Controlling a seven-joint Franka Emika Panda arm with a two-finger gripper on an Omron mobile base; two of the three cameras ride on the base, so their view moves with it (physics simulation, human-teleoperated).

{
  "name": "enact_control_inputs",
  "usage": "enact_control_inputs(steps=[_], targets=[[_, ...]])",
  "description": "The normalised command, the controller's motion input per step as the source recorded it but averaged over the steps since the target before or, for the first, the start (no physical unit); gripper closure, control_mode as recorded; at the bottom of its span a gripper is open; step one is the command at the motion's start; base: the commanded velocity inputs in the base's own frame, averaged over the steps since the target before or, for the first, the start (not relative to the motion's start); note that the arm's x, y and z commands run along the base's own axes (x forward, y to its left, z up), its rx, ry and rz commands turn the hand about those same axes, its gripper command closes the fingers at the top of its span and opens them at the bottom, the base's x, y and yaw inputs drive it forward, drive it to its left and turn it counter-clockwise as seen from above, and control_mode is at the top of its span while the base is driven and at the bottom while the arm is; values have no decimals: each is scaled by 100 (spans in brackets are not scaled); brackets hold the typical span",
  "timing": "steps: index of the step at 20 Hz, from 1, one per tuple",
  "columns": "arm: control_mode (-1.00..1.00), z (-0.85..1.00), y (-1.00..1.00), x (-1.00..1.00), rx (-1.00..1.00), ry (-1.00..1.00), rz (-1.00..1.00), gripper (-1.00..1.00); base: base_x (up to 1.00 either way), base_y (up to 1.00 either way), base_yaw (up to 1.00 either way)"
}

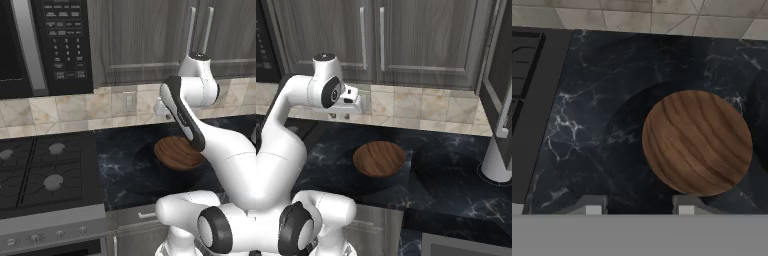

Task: Open the cabinet. Pick the orange and orange from the cabinet and place them into the bowl. Then close the cabinet.

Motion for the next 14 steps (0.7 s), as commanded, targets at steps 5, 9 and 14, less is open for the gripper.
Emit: enact_control_inputs(steps=[5, 9, 14], targets=[[-100, 0, -6, -19, -2, -20, 0, -100, 0, 0, 0], [-100, 3, -21, -52, 0, -29, 0, -100, 0, 0, 0], [-100, 12, -24, -57, 0, -31, 0, -100, 0, 0, 0]])
